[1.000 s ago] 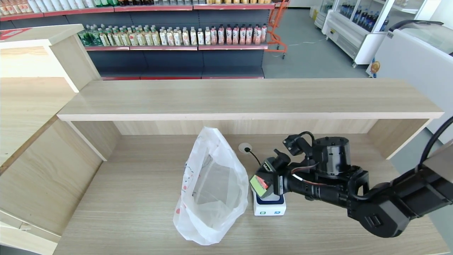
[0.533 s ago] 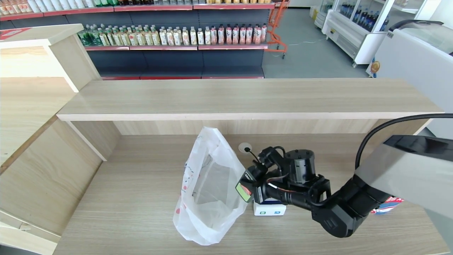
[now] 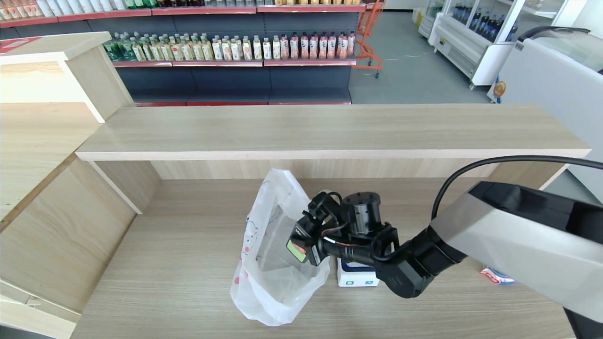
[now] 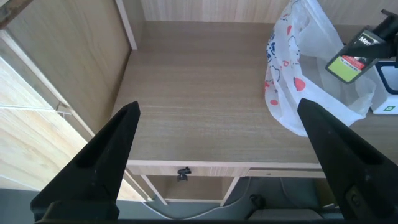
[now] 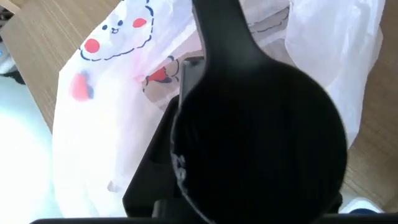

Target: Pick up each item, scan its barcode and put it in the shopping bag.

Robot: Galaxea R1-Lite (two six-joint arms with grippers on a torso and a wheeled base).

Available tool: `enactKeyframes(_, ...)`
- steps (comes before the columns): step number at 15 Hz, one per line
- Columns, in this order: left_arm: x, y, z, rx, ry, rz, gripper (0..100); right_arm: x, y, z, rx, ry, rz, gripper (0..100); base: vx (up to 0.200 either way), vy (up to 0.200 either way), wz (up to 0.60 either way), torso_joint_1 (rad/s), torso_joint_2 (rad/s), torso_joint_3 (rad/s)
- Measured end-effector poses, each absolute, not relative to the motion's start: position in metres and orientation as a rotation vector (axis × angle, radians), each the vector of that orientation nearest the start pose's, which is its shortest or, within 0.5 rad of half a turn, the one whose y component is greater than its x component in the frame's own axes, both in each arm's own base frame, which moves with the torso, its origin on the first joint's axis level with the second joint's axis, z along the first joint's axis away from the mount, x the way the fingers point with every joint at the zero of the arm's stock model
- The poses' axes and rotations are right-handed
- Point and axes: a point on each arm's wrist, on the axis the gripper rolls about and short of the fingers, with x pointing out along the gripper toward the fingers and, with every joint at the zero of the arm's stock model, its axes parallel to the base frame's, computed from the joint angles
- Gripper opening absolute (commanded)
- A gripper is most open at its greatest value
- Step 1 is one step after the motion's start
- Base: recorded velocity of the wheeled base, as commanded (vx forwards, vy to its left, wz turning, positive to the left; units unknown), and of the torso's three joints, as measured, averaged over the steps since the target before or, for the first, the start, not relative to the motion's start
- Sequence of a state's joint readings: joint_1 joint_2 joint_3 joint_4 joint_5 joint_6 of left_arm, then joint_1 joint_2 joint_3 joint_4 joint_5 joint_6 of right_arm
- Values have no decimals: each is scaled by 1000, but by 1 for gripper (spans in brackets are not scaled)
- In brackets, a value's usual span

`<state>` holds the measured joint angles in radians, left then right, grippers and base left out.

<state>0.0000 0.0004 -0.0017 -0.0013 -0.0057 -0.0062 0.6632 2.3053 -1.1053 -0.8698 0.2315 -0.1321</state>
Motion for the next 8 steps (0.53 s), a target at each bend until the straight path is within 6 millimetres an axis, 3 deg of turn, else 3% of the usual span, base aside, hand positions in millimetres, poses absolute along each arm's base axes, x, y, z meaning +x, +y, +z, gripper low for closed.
enactKeyframes(4, -23, 0, 76, -7, -3, -6, 100, 341, 278, 30, -350, 244, 946, 0, 0, 0, 0, 0, 0, 0)
enactKeyframes(5, -23, 0, 76, -7, -3, -6, 100, 341, 282, 26, -376, 231, 958, 100, 0, 0, 0, 0, 0, 0)
enactKeyframes(8, -23, 0, 76, -7, -3, -6, 100, 342, 287, 20, -378, 225, 1015, 100, 0, 0, 0, 0, 0, 0)
